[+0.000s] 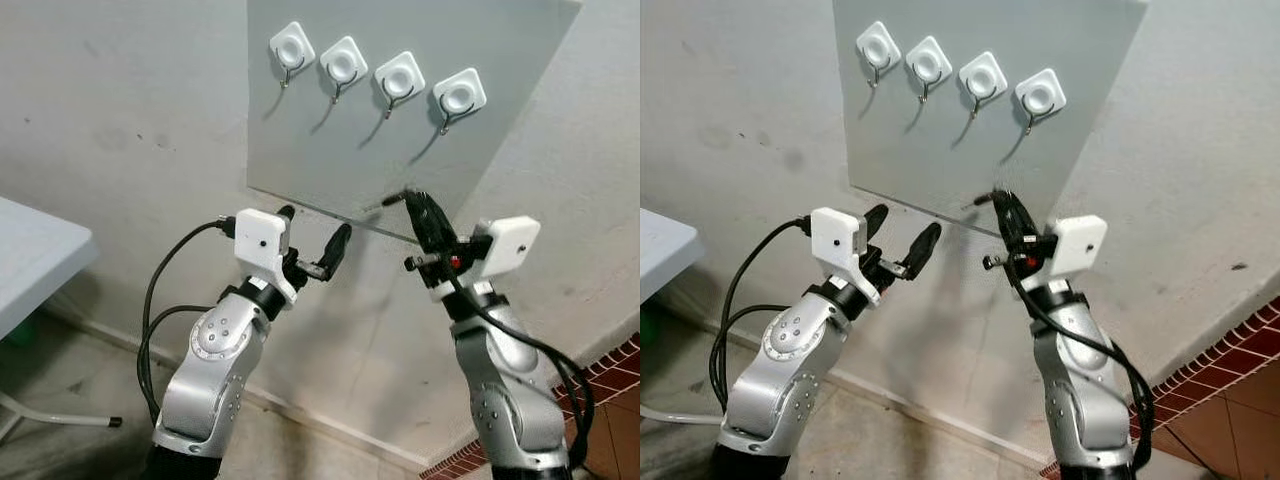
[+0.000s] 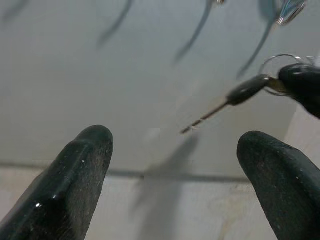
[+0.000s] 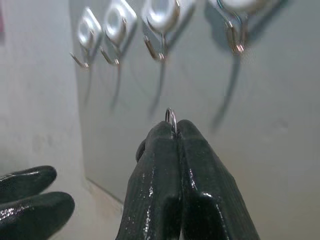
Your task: Hang keys on a hook
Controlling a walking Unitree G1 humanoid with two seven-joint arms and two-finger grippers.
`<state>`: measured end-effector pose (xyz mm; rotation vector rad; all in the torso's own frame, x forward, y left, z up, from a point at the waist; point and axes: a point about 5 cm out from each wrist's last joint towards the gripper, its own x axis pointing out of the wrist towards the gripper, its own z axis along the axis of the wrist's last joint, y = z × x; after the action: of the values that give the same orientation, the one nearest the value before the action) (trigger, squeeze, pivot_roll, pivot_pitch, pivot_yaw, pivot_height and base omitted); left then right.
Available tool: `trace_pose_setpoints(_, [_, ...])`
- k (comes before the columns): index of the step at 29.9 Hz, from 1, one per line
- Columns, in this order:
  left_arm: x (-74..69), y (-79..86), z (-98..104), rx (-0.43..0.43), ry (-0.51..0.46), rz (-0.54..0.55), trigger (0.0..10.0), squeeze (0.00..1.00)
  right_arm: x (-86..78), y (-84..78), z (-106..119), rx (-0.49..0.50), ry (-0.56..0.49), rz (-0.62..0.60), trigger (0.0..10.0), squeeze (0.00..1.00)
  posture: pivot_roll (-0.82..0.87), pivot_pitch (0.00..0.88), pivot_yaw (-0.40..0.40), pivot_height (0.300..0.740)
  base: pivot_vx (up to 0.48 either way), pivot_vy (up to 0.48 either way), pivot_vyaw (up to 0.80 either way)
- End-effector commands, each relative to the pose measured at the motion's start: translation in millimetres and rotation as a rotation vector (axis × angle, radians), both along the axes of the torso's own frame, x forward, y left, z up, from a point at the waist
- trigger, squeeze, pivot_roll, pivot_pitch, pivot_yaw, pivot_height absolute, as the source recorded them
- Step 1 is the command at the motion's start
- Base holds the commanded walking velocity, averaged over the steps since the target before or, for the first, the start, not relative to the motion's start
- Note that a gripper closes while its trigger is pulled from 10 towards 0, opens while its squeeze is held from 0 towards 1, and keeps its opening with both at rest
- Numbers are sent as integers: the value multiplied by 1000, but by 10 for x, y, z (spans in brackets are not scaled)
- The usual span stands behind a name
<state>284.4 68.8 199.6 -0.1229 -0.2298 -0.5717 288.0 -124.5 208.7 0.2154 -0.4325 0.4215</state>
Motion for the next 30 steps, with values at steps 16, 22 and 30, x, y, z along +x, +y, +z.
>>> trace_pose_setpoints(16, [-61,-118,335,30,-102,-77,10000,0,60,-222,300,141,-73,0,10000,0,40,104,-103,740,0,0,0])
trace_pose_setpoints(22, [-78,-130,383,24,-109,-86,10000,0,55,-206,358,153,-88,46,10000,0,41,107,-102,740,0,0,0])
trace_pose_setpoints(30, [-96,-135,411,14,-107,-89,10000,0,51,-195,447,189,-105,92,10000,0,44,109,-105,740,0,0,0])
